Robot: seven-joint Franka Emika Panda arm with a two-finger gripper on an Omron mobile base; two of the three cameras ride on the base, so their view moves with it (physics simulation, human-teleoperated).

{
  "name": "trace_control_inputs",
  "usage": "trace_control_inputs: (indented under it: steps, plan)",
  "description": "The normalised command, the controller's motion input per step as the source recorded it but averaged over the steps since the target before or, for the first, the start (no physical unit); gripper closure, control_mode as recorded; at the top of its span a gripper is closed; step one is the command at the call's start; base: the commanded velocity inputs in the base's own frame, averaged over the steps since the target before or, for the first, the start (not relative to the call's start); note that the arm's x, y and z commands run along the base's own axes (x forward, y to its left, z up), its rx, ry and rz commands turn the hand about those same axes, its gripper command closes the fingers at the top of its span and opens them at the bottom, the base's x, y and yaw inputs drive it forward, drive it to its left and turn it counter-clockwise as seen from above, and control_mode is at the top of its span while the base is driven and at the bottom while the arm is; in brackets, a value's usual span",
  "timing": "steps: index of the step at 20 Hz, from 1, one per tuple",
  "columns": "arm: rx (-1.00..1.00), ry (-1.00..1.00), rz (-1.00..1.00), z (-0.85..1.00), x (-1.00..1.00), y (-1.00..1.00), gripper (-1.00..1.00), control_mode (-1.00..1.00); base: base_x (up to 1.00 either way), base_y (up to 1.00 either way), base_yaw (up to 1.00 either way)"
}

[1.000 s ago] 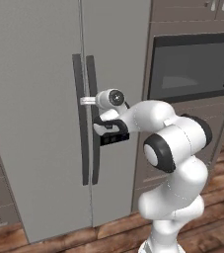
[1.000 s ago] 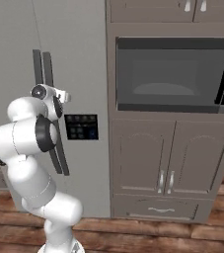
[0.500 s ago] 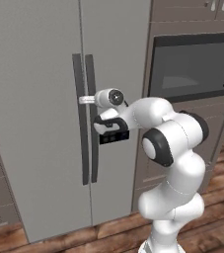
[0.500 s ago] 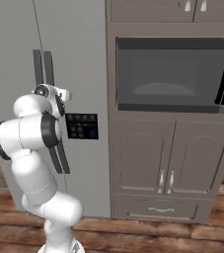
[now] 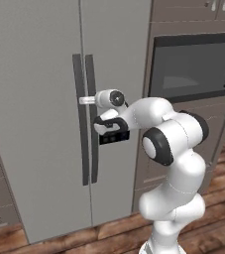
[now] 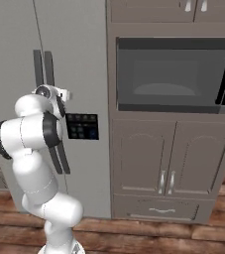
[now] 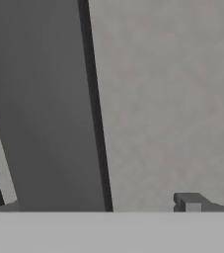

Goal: Store the kebab skewer in the freezer for long-term storage. Close the freezer door after placing the cooked food.

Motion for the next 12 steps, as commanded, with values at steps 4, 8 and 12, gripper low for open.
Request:
trace_control_inputs:
  steps: [4, 8, 12]
  plan:
    - [-0.01, 0.12, -0.03, 0.36, 0.35, 0.0, -1.0, -1.0, 0.0, 0.0, 0.0]
    - [-0.03, 0.1, -0.03, 0.29, 0.35, 0.0, -1.0, -1.0, 0.0, 0.0, 0.0]
    - [-0.05, 0.06, 0.0, 0.19, 0.36, 0.0, -1.0, -1.0, 0.0, 0.0, 0.0]
